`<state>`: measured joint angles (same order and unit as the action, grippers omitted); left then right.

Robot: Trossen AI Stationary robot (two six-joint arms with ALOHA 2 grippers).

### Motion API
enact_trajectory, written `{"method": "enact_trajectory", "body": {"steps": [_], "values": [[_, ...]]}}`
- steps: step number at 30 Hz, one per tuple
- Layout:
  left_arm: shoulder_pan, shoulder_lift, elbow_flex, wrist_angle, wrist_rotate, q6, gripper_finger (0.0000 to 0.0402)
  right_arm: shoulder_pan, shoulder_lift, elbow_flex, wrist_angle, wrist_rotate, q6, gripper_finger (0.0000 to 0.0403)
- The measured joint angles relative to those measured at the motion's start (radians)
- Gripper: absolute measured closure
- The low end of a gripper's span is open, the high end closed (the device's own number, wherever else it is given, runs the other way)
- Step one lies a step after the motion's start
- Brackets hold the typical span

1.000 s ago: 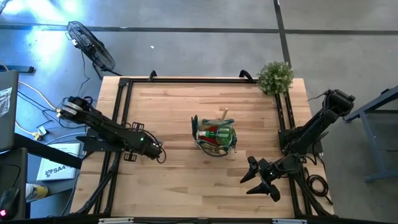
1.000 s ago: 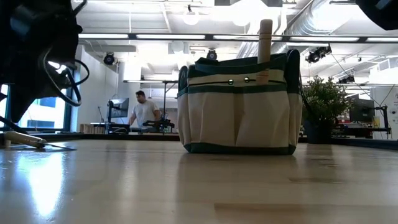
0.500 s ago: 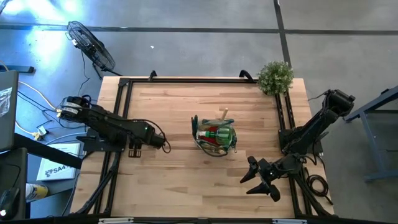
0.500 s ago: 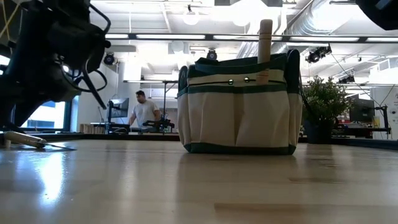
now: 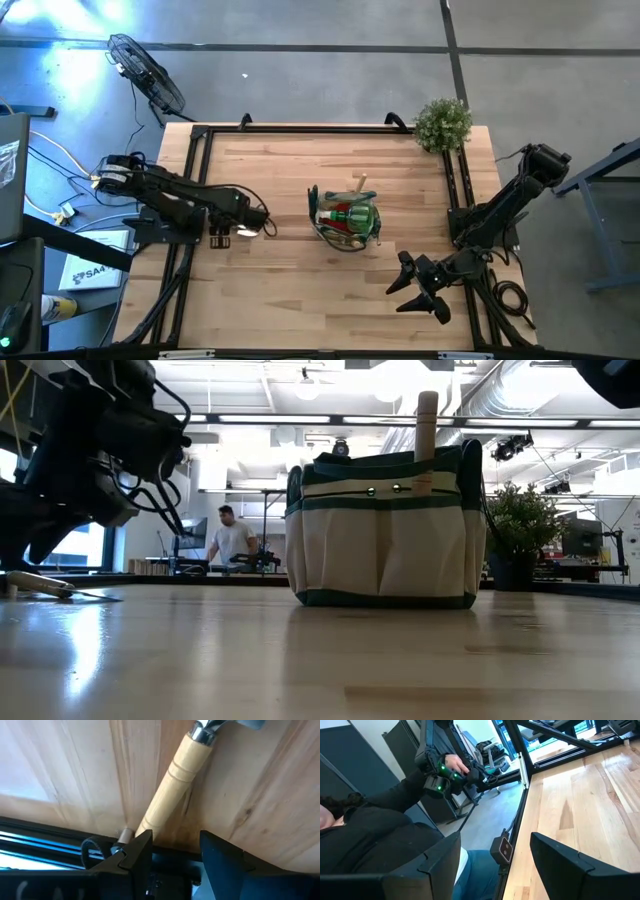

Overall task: Pick & Place Garden tools in Gardening bag
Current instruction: Put the brown trowel into the gardening bag

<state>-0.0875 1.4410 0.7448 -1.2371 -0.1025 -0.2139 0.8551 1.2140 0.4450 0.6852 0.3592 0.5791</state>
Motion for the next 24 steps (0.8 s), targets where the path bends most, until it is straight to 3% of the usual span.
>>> {"method": "enact_trajectory", "body": {"steps": [24], "values": [[0.016,0.007,-0.001,0.001,-0.013,-0.009,0.0245,0.000,0.000,0.000,-0.001,-0.003,-0.008,0.0172]]}}
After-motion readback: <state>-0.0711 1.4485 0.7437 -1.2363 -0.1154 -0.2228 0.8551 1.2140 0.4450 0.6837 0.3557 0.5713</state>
